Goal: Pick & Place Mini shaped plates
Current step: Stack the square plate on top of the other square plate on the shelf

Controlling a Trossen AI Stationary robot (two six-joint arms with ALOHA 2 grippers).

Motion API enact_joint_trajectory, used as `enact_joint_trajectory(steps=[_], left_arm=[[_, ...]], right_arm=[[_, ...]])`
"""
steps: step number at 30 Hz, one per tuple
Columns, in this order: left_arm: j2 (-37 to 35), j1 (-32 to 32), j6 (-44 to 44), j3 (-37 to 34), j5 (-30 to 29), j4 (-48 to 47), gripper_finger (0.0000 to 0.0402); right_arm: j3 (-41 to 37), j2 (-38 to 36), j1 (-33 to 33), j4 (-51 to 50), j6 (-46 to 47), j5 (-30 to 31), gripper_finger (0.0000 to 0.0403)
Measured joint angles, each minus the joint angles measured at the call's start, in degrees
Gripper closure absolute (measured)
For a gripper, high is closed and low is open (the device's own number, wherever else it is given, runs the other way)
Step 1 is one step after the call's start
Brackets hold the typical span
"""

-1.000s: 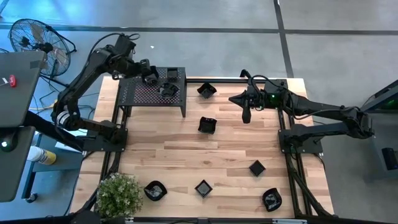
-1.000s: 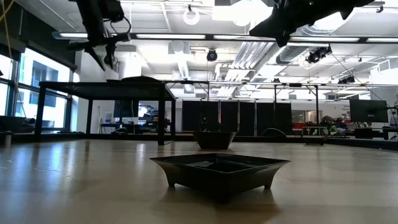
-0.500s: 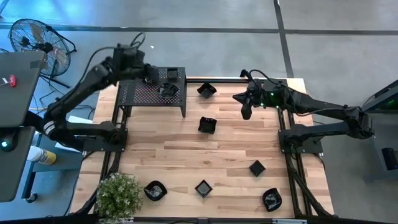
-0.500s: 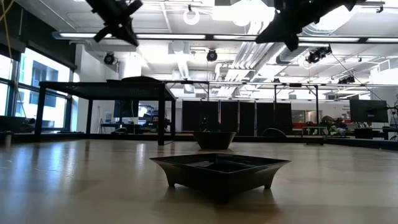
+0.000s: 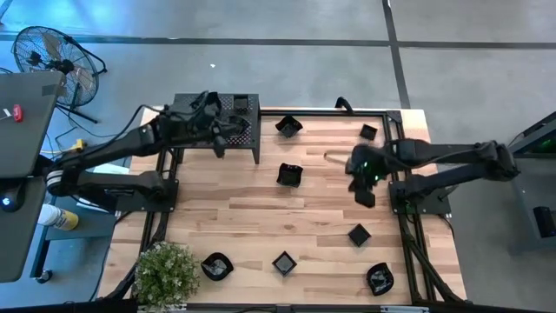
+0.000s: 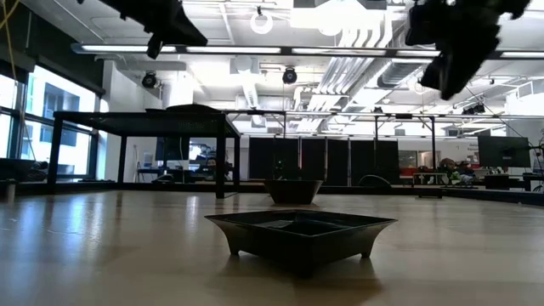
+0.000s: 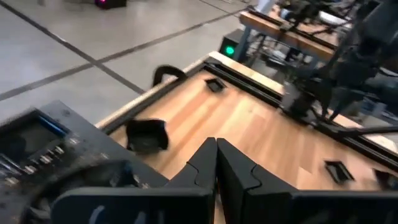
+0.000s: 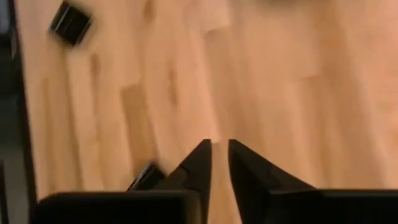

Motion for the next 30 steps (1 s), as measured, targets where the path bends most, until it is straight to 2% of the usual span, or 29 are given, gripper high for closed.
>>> enact_joint_trajectory(steps=[6, 11, 19, 22, 30], left_arm=[[-5.26, -0.98, -2.56, -4.0, -0.17, 0.89, 0.0401], [-8.22, -0.98, -2.95, -5.81, -0.2, 1.07, 0.0401], [-9.33, -0.98, -2.52, -5.95, -0.22, -0.57, 0.0401], [-9.33, -0.98, -2.52, -5.96, -0.22, -1.85, 0.0401], [-9.33, -0.98, -2.51, -5.97, 0.01, -2.52, 0.0401]], right_arm=[[0.0, 9.21, 9.76, 0.26, -6.67, -3.29, 0.0293], [0.0, 18.05, 14.87, 0.85, -13.55, -8.38, 0.0271], [-0.04, 27.82, 18.51, 4.49, -21.49, -8.87, 0.0279], [-0.06, 30.68, 18.43, 5.8, -22.7, -7.36, 0.0289], [-0.09, 35.51, 18.77, 7.63, -23.74, -8.71, 0.0323]])
